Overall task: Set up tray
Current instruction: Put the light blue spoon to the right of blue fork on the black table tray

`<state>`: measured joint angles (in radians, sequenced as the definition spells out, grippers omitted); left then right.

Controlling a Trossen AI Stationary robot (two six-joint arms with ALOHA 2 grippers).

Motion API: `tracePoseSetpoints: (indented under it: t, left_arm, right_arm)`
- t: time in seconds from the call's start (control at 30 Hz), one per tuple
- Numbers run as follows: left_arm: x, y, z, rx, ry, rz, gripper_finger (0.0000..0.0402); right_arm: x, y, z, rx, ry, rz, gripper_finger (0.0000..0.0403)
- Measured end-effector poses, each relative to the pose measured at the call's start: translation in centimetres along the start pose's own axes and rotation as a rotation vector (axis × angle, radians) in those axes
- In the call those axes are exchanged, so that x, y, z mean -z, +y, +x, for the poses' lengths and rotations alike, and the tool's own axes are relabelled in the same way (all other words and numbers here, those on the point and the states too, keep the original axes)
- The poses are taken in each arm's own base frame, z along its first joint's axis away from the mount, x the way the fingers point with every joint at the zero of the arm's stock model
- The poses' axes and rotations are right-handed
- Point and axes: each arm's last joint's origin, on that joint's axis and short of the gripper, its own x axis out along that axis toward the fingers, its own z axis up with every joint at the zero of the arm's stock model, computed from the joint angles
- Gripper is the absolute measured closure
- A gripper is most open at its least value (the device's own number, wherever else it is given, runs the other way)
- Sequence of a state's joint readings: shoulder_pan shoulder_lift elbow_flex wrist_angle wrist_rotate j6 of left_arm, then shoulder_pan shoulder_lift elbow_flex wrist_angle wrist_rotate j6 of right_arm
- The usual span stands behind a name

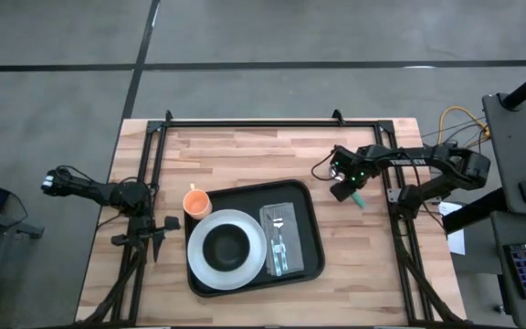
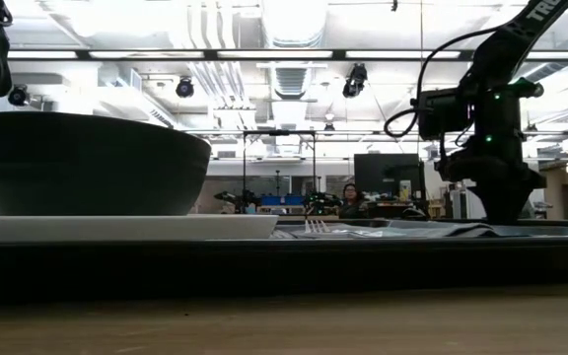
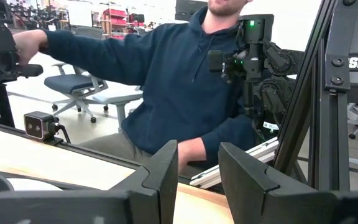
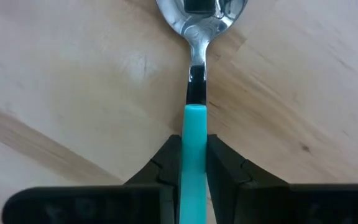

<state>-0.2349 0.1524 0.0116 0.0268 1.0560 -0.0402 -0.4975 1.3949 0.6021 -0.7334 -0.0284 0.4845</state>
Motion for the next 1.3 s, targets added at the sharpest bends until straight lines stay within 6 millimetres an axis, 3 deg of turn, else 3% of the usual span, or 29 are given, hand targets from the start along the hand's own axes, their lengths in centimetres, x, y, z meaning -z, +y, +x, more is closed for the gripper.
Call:
tracePoseSetpoints:
  t: [0.37,0.73,1.07,1.3]
  left_arm:
    - [0.0,0.0,0.0,0.0,0.0,0.0,0.0304]
    - [0.0,0.0,0.0,0.0,0.0,0.0,0.0304]
    - [0.0,0.0,0.0,0.0,0.0,0.0,0.0304]
    - [0.0,0.0,0.0,0.0,0.0,0.0,0.0304]
  right_arm:
    - [-0.3,1.2,-0.6,-0.019,-0.033,0.144,0.0366]
    - [1.0,5.2,-1.9,-0.071,-0.055,0.249,0.0366]
    - [3.9,9.3,-3.5,-0.101,-0.057,0.379,0.0366]
    - [6.8,13.7,-4.0,-0.114,-0.047,0.457,0.0366]
